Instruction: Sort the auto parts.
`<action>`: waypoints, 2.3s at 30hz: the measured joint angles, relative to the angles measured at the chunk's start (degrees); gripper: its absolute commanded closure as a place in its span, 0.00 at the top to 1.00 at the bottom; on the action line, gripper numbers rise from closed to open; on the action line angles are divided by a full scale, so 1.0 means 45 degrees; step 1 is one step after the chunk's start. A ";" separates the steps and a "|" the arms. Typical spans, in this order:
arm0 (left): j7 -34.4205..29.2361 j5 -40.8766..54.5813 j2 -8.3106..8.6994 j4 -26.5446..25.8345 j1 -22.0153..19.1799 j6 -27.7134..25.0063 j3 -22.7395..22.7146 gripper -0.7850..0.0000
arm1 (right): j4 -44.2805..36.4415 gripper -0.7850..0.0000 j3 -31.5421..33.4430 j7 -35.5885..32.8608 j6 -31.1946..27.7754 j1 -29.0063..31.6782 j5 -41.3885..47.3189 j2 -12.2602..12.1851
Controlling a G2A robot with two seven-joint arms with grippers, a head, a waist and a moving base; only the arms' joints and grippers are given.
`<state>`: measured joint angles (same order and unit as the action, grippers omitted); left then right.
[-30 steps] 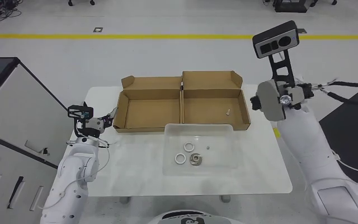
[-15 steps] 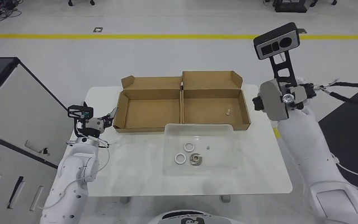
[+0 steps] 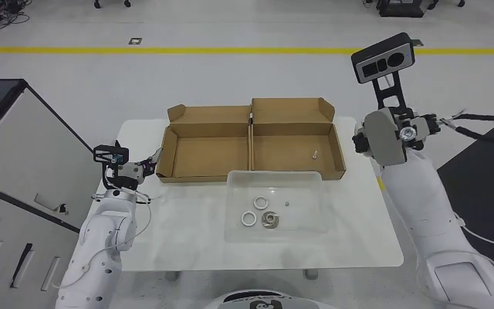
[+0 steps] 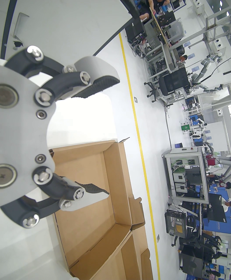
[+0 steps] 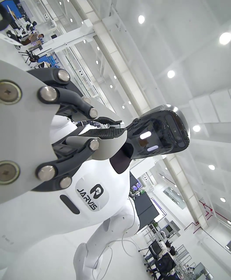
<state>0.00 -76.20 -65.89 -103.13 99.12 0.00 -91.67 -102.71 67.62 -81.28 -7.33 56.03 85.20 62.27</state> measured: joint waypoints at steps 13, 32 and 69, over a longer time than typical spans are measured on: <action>0.0000 0.0000 0.0000 0.0000 0.0000 0.0000 0.0000 1.00 | 0.0100 0.00 0.1337 0.0978 0.1148 0.0400 -0.2675 -0.0286; 0.0000 0.0000 0.0000 0.0000 0.0000 0.0000 0.0000 1.00 | 0.0995 0.00 0.5116 0.0088 0.5321 0.0746 -1.5711 -0.1988; 0.0000 0.0000 0.0000 0.0000 0.0000 0.0000 0.0000 1.00 | 0.8436 0.00 -0.6378 0.3233 0.4266 -0.4438 -2.5556 0.0234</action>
<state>0.00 -76.20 -65.89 -103.13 99.12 0.00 -91.67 -64.75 38.91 -66.73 11.86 36.06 -29.80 63.32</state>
